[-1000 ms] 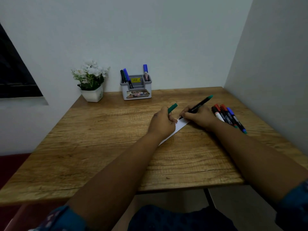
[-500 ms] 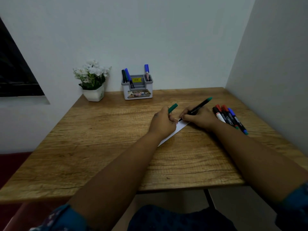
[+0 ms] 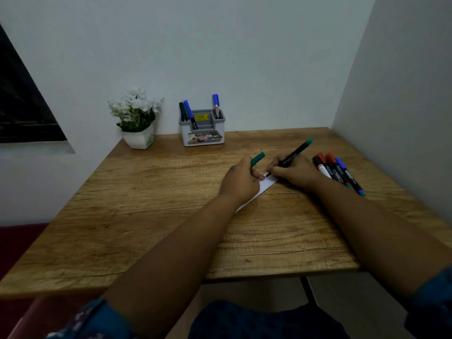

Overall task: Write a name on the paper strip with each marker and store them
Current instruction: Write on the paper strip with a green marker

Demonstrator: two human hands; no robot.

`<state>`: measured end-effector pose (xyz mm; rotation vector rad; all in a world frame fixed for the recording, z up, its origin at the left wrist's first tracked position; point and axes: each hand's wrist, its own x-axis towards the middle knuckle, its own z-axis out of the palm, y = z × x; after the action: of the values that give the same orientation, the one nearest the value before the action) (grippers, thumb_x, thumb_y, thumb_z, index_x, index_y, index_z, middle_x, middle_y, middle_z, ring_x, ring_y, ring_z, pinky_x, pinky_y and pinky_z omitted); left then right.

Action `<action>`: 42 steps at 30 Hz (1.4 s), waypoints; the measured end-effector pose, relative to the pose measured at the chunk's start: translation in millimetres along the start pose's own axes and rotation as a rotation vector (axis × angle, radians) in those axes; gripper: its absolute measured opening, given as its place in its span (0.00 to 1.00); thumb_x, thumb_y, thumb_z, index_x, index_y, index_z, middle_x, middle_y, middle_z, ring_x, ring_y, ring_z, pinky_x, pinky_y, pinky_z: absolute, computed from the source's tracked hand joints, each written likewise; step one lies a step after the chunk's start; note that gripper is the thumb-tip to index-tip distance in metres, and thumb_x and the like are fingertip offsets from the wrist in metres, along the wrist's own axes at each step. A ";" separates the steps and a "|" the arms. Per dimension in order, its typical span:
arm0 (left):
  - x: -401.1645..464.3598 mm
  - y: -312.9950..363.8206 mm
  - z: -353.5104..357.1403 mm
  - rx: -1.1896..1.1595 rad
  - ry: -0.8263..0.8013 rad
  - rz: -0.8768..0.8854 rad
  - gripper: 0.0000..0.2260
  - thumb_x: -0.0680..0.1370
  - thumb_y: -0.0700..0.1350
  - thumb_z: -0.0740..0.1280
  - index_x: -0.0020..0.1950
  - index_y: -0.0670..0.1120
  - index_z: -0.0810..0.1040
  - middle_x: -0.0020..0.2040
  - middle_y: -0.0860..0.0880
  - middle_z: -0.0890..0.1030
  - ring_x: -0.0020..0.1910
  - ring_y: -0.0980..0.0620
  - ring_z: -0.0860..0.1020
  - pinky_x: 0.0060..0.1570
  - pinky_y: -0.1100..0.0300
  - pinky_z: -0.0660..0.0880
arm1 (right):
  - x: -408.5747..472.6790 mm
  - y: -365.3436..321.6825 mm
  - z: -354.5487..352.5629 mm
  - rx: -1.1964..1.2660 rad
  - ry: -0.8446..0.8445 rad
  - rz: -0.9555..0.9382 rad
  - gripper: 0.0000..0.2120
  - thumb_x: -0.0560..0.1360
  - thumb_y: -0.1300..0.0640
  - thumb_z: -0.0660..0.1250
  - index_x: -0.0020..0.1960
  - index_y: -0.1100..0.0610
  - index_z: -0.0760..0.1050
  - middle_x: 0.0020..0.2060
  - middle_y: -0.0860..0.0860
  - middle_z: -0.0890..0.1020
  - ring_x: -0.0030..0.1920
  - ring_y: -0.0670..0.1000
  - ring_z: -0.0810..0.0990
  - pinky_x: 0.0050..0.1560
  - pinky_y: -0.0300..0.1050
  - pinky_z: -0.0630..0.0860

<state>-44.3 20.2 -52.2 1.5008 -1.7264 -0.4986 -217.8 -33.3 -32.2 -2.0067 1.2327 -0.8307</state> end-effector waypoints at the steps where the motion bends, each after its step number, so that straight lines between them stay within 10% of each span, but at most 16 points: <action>1: 0.4 -0.5 0.2 0.001 -0.003 -0.001 0.11 0.73 0.35 0.63 0.46 0.50 0.67 0.43 0.54 0.84 0.49 0.55 0.79 0.46 0.59 0.73 | 0.1 0.5 -0.3 0.001 0.002 0.000 0.04 0.74 0.61 0.69 0.45 0.59 0.83 0.44 0.49 0.85 0.44 0.40 0.80 0.43 0.31 0.73; 22: 0.0 0.5 0.0 0.037 -0.029 -0.017 0.10 0.73 0.37 0.63 0.45 0.51 0.66 0.43 0.55 0.83 0.51 0.54 0.79 0.49 0.54 0.77 | 3.4 7.7 -1.3 0.166 0.118 0.034 0.05 0.74 0.60 0.68 0.43 0.55 0.83 0.43 0.51 0.85 0.47 0.48 0.82 0.52 0.45 0.77; 30: -2.7 8.5 -0.6 0.176 -0.076 0.011 0.15 0.76 0.37 0.61 0.62 0.48 0.69 0.54 0.56 0.83 0.56 0.50 0.76 0.49 0.51 0.76 | 2.3 11.8 -4.9 0.123 0.045 0.047 0.03 0.71 0.59 0.71 0.42 0.53 0.83 0.42 0.48 0.86 0.48 0.47 0.82 0.52 0.45 0.77; 42: -1.3 7.7 -0.8 0.182 -0.083 -0.005 0.08 0.75 0.39 0.61 0.53 0.47 0.70 0.52 0.50 0.83 0.54 0.46 0.77 0.48 0.47 0.77 | 1.2 8.5 -3.6 -0.028 0.053 -0.001 0.04 0.71 0.57 0.70 0.39 0.50 0.82 0.40 0.47 0.85 0.46 0.47 0.83 0.55 0.54 0.79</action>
<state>-48.7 23.3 -46.6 1.6324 -1.8753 -0.4208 -224.6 -38.1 -36.4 -2.0198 1.2790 -0.8766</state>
